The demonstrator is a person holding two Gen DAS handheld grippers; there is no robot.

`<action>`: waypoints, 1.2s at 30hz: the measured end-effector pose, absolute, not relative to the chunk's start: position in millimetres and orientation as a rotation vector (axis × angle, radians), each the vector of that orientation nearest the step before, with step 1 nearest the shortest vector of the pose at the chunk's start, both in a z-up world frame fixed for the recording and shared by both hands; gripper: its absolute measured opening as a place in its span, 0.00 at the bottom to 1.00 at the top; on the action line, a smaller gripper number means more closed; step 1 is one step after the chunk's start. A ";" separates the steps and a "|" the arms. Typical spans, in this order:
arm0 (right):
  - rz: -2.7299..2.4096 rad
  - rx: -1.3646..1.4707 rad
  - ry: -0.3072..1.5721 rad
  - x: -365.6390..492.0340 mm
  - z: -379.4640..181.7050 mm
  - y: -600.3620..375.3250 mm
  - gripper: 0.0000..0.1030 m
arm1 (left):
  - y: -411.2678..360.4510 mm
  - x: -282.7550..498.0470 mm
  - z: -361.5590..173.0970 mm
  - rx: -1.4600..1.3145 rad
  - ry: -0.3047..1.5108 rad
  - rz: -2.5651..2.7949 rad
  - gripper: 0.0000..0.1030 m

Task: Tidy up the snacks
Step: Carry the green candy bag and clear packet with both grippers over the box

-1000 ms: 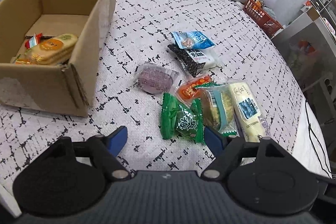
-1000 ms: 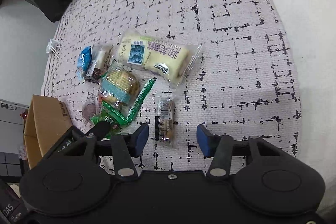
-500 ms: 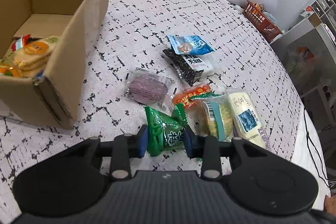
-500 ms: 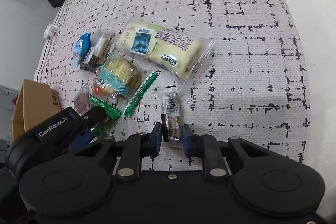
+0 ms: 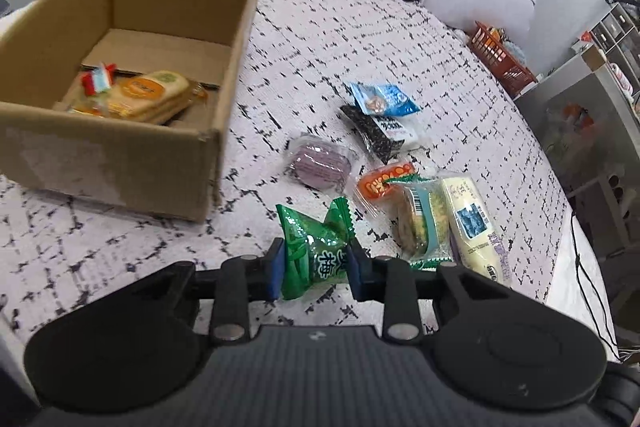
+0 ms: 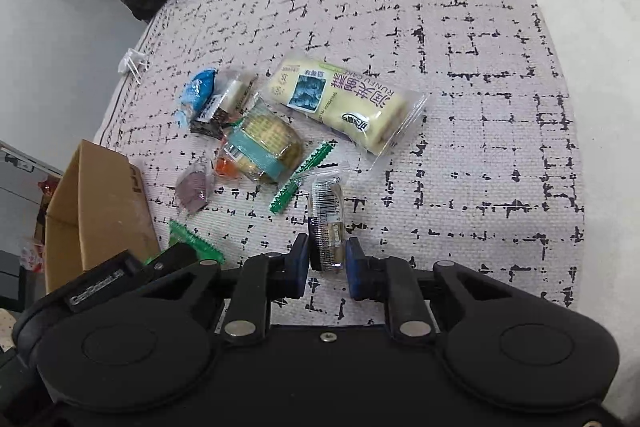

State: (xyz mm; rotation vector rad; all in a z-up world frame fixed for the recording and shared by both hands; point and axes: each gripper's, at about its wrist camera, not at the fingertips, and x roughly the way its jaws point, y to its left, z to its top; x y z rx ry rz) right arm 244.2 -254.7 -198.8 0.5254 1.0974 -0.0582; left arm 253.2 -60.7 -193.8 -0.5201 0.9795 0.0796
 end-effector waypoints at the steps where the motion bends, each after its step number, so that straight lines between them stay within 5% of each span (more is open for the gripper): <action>1: -0.057 0.531 1.088 242.1 -196.3 -255.2 0.19 | -59.0 251.3 -190.6 -0.526 0.981 0.077 0.30; 36: 0.173 0.481 0.853 229.6 -92.8 -190.8 0.19 | 18.2 213.5 -80.1 -0.540 0.759 0.157 0.29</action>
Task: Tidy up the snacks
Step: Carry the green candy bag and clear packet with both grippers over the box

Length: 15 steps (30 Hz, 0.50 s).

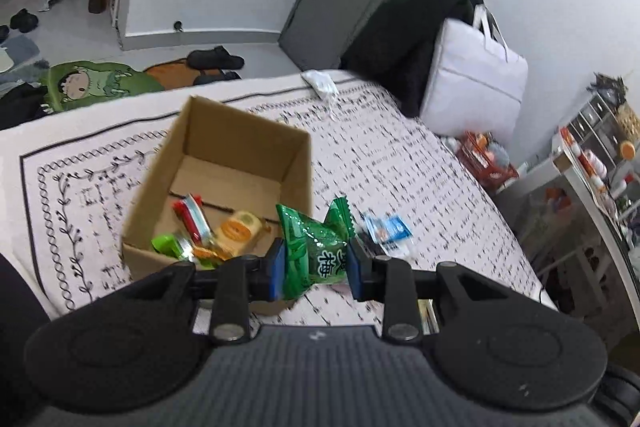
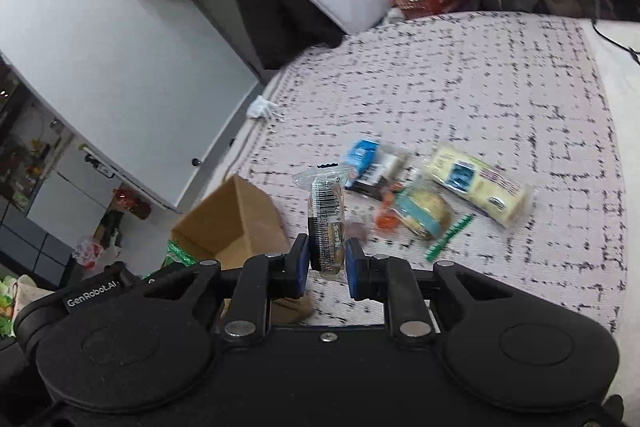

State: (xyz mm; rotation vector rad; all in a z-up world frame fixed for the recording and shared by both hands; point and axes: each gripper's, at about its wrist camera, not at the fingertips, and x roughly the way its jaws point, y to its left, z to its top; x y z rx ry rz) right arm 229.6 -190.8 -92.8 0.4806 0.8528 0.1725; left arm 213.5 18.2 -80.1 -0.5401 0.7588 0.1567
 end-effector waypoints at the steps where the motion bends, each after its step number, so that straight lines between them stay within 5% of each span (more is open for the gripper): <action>1: 0.178 0.480 0.850 230.7 -90.8 -188.1 0.19 | 21.5 213.8 -79.4 -0.543 0.755 0.164 0.29; 15: 0.264 0.438 0.853 255.2 -80.1 -138.6 0.19 | 75.5 222.1 -98.5 -0.618 0.761 0.267 0.29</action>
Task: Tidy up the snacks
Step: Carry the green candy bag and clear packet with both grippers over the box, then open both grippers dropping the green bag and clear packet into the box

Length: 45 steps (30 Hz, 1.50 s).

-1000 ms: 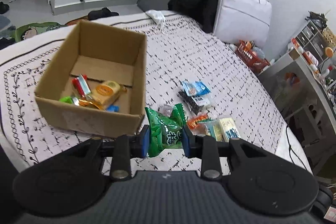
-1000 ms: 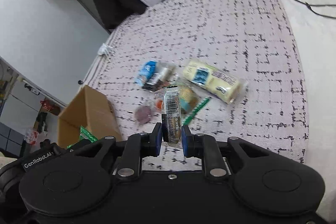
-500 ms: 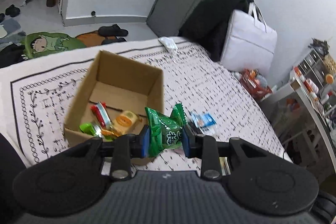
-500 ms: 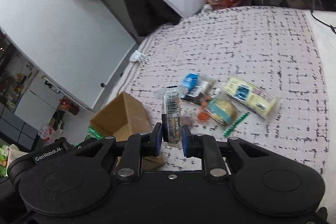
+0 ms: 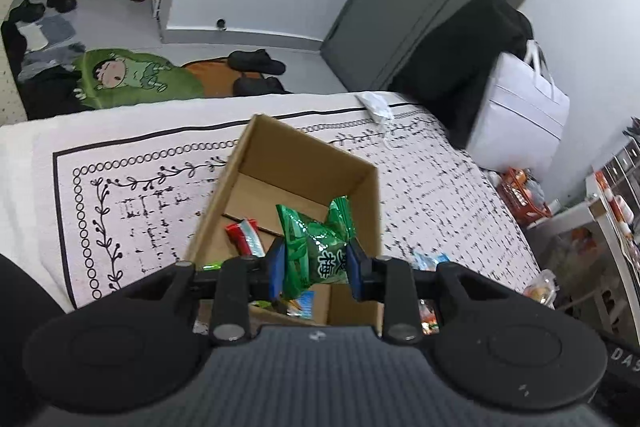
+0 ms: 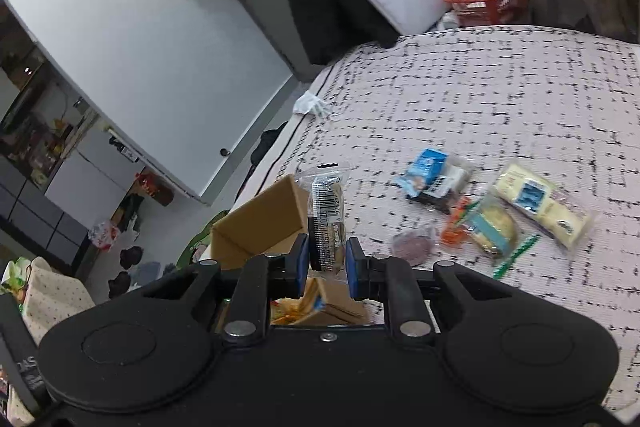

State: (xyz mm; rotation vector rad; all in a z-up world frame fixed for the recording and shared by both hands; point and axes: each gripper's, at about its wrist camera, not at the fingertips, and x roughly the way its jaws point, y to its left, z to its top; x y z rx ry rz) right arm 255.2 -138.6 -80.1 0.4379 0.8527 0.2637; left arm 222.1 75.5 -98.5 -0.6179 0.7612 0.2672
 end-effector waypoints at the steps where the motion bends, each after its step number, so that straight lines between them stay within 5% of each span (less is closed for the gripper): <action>1: 0.271 0.434 0.853 256.6 -80.3 -134.9 0.19 | 78.3 223.2 -100.9 -0.623 0.764 0.273 0.29; 28: 0.371 0.443 0.973 289.6 -126.5 -71.1 0.24 | 119.0 242.0 -128.3 -0.701 0.838 0.305 0.34; 32: 0.371 0.444 0.971 292.2 -127.4 -70.7 0.43 | 121.1 240.1 -122.9 -0.705 0.832 0.305 0.43; 42: 0.284 0.478 0.943 277.0 -120.7 -109.0 0.55 | 112.8 234.4 -108.7 -0.674 0.827 0.330 0.80; 45: 0.253 0.478 0.909 266.2 -117.4 -127.2 0.61 | 103.1 233.9 -106.0 -0.643 0.840 0.325 0.85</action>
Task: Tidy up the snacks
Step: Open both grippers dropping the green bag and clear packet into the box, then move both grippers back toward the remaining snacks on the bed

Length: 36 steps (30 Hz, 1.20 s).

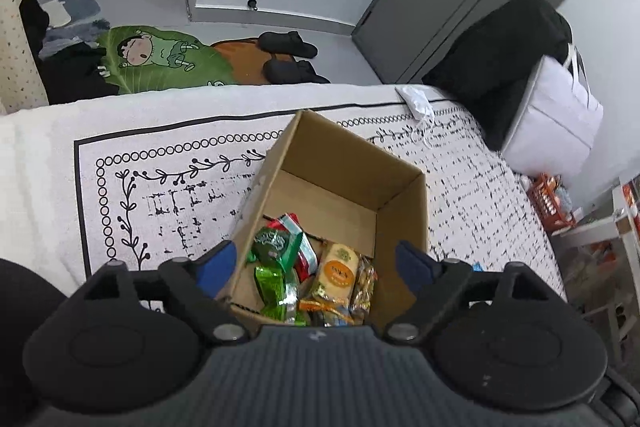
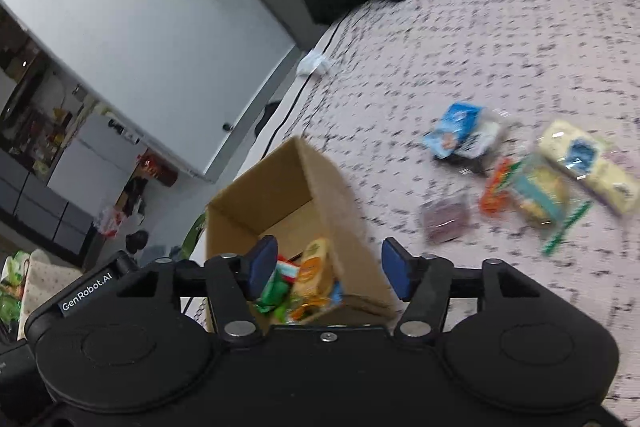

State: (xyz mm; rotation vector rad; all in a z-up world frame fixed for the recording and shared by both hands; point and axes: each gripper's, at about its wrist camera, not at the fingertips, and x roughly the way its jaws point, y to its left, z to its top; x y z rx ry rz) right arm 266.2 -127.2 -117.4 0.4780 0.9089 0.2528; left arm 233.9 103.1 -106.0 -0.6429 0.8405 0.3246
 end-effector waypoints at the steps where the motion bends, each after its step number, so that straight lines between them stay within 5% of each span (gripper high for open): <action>1: 0.242 0.471 0.899 263.7 -116.5 -132.8 0.66 | 100.4 233.5 -105.9 -0.640 0.844 0.320 0.85; 8: 0.181 0.391 0.829 243.7 -107.5 -165.9 0.93 | 71.8 230.6 -98.7 -0.576 0.859 0.290 0.91; 13: 0.164 0.349 0.781 231.7 -100.5 -183.4 1.00 | 55.6 228.1 -90.9 -0.548 0.842 0.254 1.00; 36: 0.004 0.302 0.796 209.2 -112.0 -252.7 0.98 | -13.5 226.9 -80.7 -0.423 0.929 0.093 1.00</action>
